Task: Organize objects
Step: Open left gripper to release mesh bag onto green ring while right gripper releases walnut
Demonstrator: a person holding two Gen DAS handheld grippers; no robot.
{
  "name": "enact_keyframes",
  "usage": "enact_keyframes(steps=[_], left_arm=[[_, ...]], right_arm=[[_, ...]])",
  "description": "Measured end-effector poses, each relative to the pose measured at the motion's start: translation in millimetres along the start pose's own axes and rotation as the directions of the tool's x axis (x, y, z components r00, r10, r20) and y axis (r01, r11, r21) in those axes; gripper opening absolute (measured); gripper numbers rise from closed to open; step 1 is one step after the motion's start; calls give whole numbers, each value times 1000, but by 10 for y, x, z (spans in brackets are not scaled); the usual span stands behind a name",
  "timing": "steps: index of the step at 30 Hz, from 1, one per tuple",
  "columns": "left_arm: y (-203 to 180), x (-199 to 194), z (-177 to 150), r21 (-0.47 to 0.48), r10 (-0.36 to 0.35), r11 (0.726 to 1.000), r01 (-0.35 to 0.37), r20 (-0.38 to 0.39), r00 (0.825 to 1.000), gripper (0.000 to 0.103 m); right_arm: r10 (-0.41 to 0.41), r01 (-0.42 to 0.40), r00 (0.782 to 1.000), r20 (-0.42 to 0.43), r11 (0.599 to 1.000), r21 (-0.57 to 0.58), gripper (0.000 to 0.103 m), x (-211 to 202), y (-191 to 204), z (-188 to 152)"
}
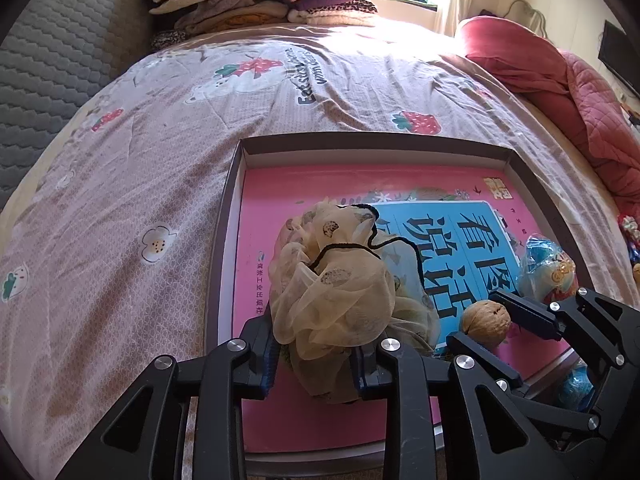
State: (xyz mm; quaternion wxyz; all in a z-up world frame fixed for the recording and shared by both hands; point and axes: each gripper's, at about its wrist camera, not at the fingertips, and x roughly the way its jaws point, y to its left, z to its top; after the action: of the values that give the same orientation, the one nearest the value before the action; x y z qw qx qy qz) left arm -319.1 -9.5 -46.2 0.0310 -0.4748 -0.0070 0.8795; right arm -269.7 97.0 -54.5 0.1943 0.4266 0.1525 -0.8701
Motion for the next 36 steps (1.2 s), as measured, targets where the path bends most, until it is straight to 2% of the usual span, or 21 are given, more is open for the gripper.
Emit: enact_keyframes(steps=[6, 13, 14, 16, 23, 31, 36], left_arm=[[35, -21, -33, -14, -31, 999, 31, -20, 999, 38], [108, -103, -24, -56, -77, 996, 76, -24, 997, 41], [109, -119, -17, -60, -79, 995, 78, -23, 997, 42], [100, -157, 0, -57, -77, 995, 76, -18, 997, 52], [134, -232, 20, -101, -135, 986, 132, -22, 991, 57], [172, -278, 109, -152, -186, 971, 183, -10, 982, 59], [182, -310, 166, -182, -213, 961, 210, 0, 977, 67]], right_arm=[[-6, 6, 1000, -7, 1000, 4, 36, -2, -8, -3], [-13, 13, 1000, 1, 1000, 3, 37, -44, -11, 9], [-12, 12, 1000, 2, 1000, 3, 37, -51, -11, 10], [-13, 13, 1000, 7, 1000, 2, 37, -71, -10, 18], [-21, 21, 1000, 14, 1000, 4, 37, -111, -10, 30], [-23, 23, 999, 35, 1000, 17, 44, -186, -39, 53], [-25, 23, 999, 44, 999, 32, 44, -219, -95, 75]])
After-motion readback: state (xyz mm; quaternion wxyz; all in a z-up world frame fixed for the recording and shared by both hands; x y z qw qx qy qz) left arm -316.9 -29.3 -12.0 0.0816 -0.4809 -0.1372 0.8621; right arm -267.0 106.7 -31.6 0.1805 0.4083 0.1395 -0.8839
